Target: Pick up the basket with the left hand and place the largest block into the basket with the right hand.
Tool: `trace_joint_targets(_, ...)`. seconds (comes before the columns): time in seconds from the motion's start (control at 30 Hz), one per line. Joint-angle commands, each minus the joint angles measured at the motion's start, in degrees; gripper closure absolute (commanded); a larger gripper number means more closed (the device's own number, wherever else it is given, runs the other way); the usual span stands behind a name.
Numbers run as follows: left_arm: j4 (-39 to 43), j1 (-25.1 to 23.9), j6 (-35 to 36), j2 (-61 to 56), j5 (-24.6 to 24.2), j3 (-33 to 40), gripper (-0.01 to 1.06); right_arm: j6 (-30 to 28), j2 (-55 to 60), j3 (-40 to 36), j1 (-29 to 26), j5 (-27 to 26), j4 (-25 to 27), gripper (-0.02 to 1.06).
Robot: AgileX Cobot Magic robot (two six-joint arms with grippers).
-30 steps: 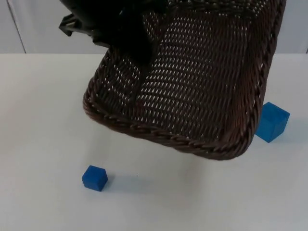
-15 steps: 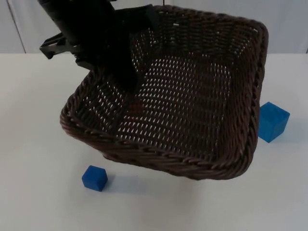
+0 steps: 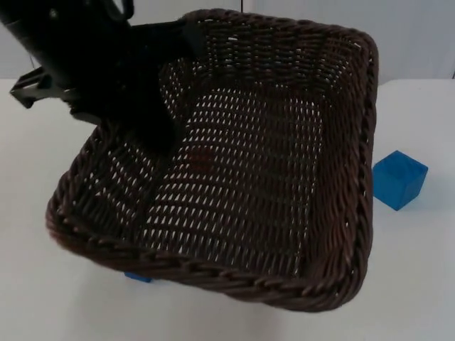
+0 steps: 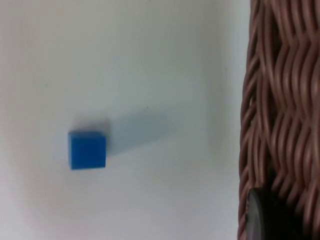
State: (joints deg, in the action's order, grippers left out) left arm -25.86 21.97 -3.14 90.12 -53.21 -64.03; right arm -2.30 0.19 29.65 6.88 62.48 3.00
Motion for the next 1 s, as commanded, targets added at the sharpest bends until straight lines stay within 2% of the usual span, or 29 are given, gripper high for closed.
trace_joint_targets(0.0, -1.50, -0.06, 0.40, -2.79, 1.62, 1.52, 1.05, 0.09, -0.19, -0.10, -0.32, -0.61, -0.18, -0.01)
trace_joint_targets(0.3, -1.80, -0.30, 2.00, -12.00, 5.89, 10.92, 1.05, 0.09, -0.19, -0.10, -0.32, -0.61, 0.15, -0.01)
trace_joint_targets(0.53, -4.30, -4.48, 1.66, -15.72, 5.79, 17.37, 1.05, 0.09, -0.19, -0.10, -0.32, -0.61, 0.37, -0.01)
trace_joint_targets(0.97, -4.40, -5.49, 0.53, -15.83, 6.43, 18.09, 1.05, 0.09, -0.19, -0.10, -0.32, -0.72, 0.36, -0.01)
